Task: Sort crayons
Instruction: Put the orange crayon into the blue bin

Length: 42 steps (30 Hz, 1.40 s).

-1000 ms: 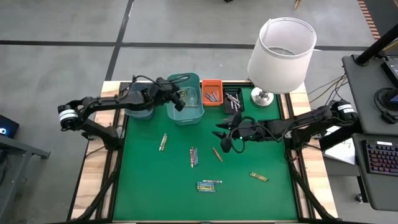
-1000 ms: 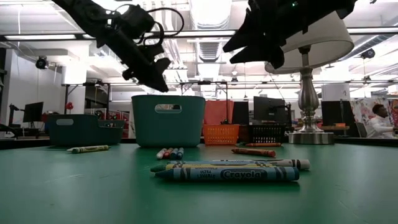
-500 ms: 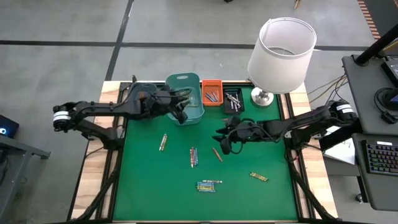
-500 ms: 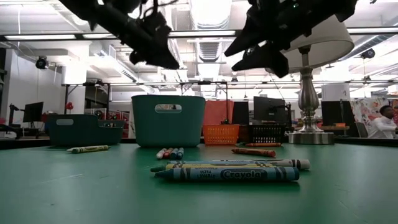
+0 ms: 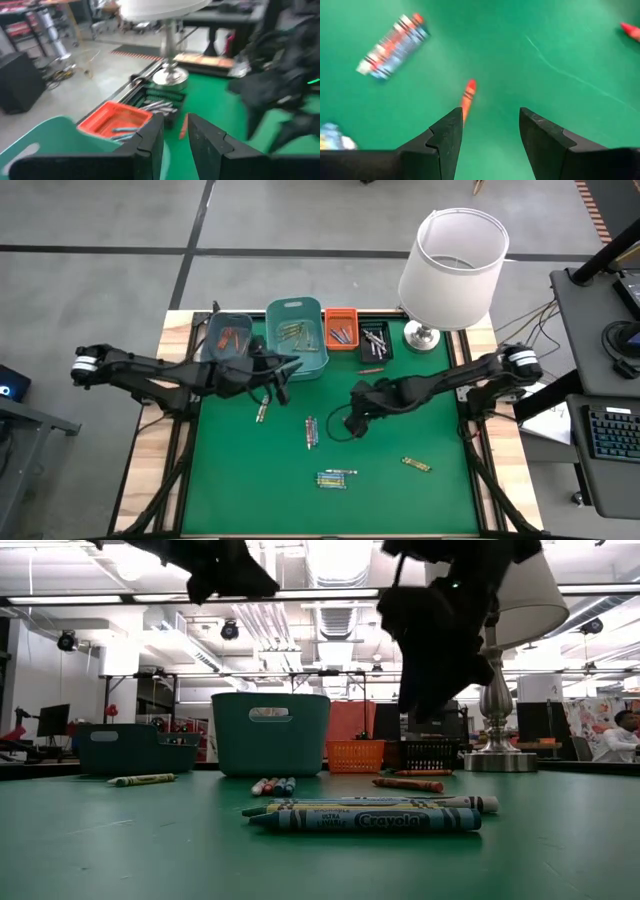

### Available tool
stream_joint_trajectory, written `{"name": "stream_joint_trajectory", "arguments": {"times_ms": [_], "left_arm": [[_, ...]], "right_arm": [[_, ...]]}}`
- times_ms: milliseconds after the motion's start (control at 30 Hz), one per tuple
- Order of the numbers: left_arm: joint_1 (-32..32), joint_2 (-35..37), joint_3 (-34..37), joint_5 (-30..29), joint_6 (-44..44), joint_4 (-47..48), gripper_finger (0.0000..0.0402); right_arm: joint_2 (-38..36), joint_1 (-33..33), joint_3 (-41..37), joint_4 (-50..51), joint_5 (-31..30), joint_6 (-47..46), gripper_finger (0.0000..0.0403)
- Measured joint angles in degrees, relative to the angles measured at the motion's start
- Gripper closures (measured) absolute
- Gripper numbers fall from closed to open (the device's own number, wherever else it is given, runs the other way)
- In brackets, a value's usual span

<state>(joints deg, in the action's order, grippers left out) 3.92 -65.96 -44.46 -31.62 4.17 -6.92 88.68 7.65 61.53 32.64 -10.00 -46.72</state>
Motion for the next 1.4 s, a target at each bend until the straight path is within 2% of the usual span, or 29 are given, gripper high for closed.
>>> {"name": "stream_joint_trajectory", "arguments": {"times_ms": [167, 433, 700, 1067, 1400], "left_arm": [[4.7, 2.4, 0.5, -2.6, -0.8, 0.3, 0.033], [6.9, 7.7, 0.4, -4.5, -1.7, 1.9, 0.033], [7.0, 10.7, 0.3, -4.4, -0.4, 4.8, 0.033], [7.0, 8.9, 0.3, -4.4, -0.2, 4.9, 0.033], [7.0, 8.1, 0.3, -4.4, 0.2, 4.8, 0.033]], "right_arm": [[8.7, 1.0, 9.5, 12.3, 0.0, 0.0, 0.0218], [17.6, 2.5, 18.0, 21.3, 0.0, 0.8, 0.0218], [18.4, 2.6, 17.8, 21.0, 1.0, -0.2, 0.0218], [18.4, 4.4, 17.1, 14.2, 2.3, -1.3, 0.0218], [18.4, 4.5, 12.3, 8.7, 2.1, -3.3, 0.0218]]}}
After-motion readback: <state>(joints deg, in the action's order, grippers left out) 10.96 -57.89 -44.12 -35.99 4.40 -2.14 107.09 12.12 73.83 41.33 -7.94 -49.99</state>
